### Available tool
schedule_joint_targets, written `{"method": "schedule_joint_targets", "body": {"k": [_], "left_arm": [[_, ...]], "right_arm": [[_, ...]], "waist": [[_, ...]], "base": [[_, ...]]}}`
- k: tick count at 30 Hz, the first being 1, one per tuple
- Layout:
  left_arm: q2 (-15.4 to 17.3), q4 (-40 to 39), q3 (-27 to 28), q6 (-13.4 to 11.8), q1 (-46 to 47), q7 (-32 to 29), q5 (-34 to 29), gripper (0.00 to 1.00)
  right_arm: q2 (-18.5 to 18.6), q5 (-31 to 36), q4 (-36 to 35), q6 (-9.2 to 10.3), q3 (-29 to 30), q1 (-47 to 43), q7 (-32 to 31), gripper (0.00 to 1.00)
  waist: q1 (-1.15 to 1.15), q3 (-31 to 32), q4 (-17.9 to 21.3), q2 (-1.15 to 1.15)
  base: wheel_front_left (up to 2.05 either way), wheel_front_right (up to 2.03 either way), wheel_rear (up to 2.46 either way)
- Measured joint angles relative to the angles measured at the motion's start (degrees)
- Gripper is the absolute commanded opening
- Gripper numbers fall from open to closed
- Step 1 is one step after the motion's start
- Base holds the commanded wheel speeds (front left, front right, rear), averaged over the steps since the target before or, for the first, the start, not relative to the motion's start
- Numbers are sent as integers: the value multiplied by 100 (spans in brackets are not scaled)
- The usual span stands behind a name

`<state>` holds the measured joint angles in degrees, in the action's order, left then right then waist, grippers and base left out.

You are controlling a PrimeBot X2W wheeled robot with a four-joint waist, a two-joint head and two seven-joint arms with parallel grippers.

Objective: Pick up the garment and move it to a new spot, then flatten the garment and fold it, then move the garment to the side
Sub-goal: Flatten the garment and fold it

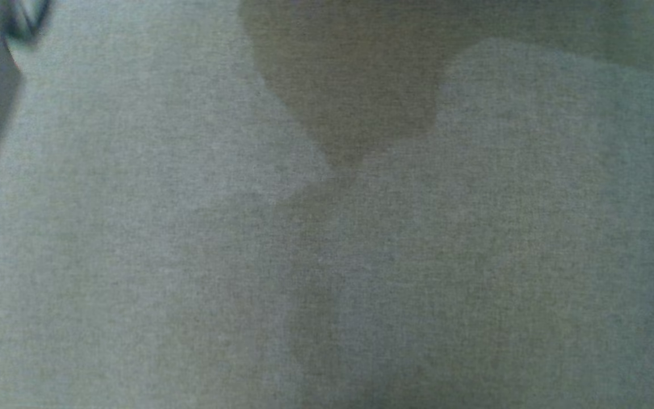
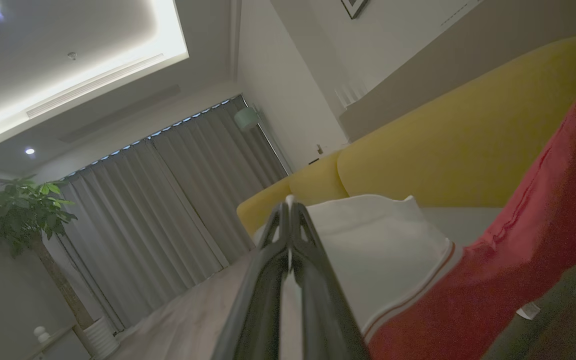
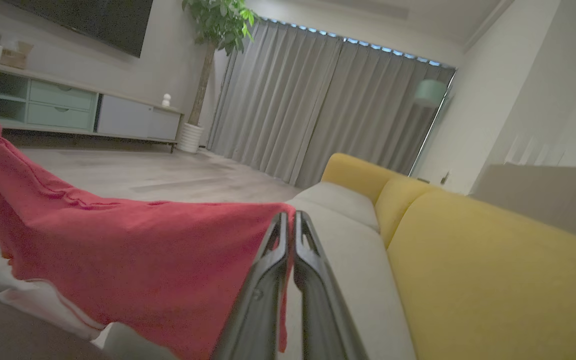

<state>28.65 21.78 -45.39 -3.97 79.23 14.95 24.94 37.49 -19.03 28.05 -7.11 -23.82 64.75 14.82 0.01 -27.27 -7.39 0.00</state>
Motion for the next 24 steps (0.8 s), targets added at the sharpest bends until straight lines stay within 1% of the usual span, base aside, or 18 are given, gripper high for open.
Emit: {"method": "schedule_joint_targets", "body": {"k": [3, 4, 5, 6, 8, 9, 13, 15, 18, 21, 24], "left_arm": [[97, -334, 143, 7, -917, -1, -71, 0], [181, -614, 221, 51, -1485, -1, -142, 0], [233, -758, 267, 64, -1779, -1, -142, 0], [299, -904, 285, 133, -2072, -1, -138, 0], [457, -1192, 280, 181, -2719, -1, -145, 0], [676, -1438, 248, 190, -3444, -1, -149, 0], [1078, -1911, 116, -73, -4879, -7, -166, 0], [1148, -2165, 35, -274, -5472, -7, -166, 0], [1217, -2481, -83, -506, -6239, -8, -24, 0], [1338, -2737, -264, -661, -6890, -9, 24, 0], [1401, -3044, -332, -713, -7325, -10, 191, 0]], "right_arm": [[3, -203, 13, 0, -25, -614, -1, 0], [44, -374, -1, 0, -25, -1050, -1, 0], [86, -466, -23, 0, -27, -1289, -1, 0], [129, -560, -58, 0, -27, -1534, -1, 0], [159, -745, -110, 0, -29, -2046, -2, 0], [148, -869, -214, 0, -15, -2585, -2, 0], [83, -980, -509, 0, 156, -3618, -3, 0], [15, -978, -682, 0, 338, -4110, -3, 0], [-103, -960, -931, 0, 623, -4866, -3, 0], [-160, -839, -1171, 0, 881, -5628, -3, 0], [-185, -766, -1392, 0, 1117, -6235, -3, 0]], "waist": [[0, 75, -55, 0], [-2, 198, -54, 0], [-3, 276, -50, 0], [-3, 359, -43, 0], [-2, 543, -20, 0], [-3, 748, 20, 0], [-4, 1176, 122, 1], [-4, 1382, 167, 1], [-4, 1655, 225, 1], [-4, 1849, 275, 1], [-4, 1912, 309, 1]], "base": [[0, 0, 0], [0, 0, 0], [0, 0, 0], [0, 0, 0], [0, 0, 0], [0, 0, 0], [0, 0, 0], [0, 0, 0], [0, 0, 0], [0, 0, 0], [0, 0, 0]]}}
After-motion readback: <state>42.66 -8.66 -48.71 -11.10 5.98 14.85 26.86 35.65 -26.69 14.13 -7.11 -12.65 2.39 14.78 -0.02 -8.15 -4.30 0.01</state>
